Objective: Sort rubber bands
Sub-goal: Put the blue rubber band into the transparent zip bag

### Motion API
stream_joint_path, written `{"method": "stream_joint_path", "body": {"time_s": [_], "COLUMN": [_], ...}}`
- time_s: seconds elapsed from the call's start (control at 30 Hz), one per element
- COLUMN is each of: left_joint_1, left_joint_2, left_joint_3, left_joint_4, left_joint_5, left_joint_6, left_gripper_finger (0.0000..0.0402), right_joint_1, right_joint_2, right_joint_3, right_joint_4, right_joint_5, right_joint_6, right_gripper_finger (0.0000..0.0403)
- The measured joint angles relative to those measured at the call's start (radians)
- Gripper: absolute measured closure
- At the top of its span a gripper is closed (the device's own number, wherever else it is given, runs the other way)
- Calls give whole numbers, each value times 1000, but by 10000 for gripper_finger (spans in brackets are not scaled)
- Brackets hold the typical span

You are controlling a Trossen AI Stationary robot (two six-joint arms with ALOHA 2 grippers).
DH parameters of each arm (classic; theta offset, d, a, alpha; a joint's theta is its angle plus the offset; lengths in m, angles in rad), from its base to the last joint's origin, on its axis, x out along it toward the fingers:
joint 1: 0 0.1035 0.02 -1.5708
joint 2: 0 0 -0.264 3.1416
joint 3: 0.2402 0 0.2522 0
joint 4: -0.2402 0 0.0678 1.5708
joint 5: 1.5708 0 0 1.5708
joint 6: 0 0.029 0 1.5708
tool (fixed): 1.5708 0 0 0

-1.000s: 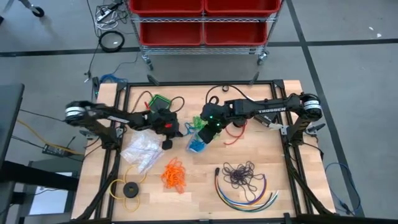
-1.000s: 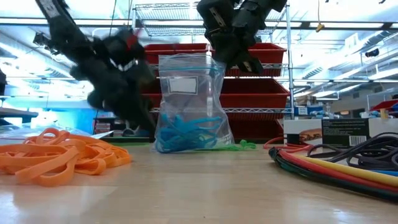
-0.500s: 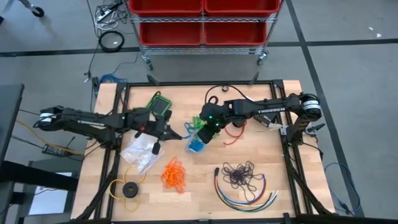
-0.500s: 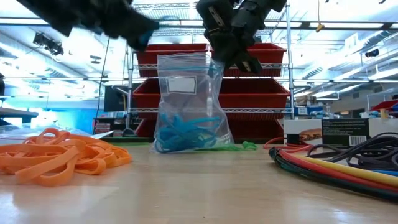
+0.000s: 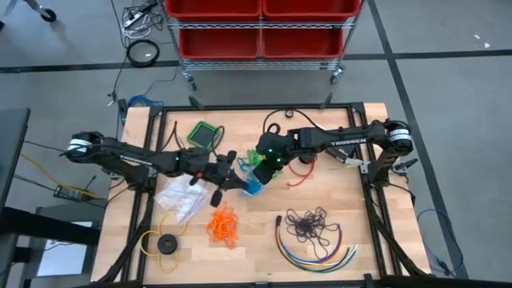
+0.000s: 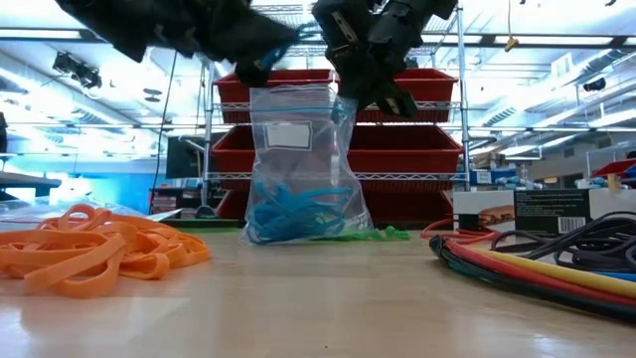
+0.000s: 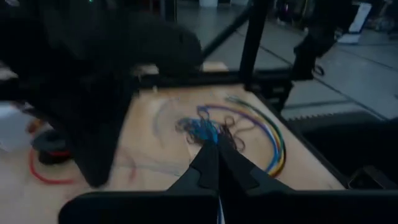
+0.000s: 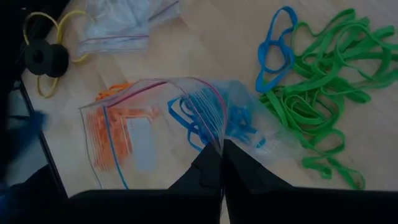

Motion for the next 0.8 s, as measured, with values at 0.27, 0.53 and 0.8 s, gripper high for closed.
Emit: {"method": "stream_joint_path", "body": {"time_s": [0.27, 0.53, 0.8], "left_joint_1": [-4, -13, -13], "left_joint_2": [54, 53, 38], "left_joint_3": [44, 67, 68], "left_joint_4": [-107, -170, -162], "left_joint_5": [-47, -111, -110], "left_joint_6": [-1, 25, 23], "left_gripper_finger": [387, 292, 212], "right_joint_1": [0, 0, 0], "right_joint_2": [0, 0, 0], "right_joint_3": [0, 0, 0], "right_joint_4": [4, 6, 3], "right_joint_5": [1, 1, 0], "right_joint_6": [-3, -4, -6], "right_gripper_finger": [403, 403, 403]}}
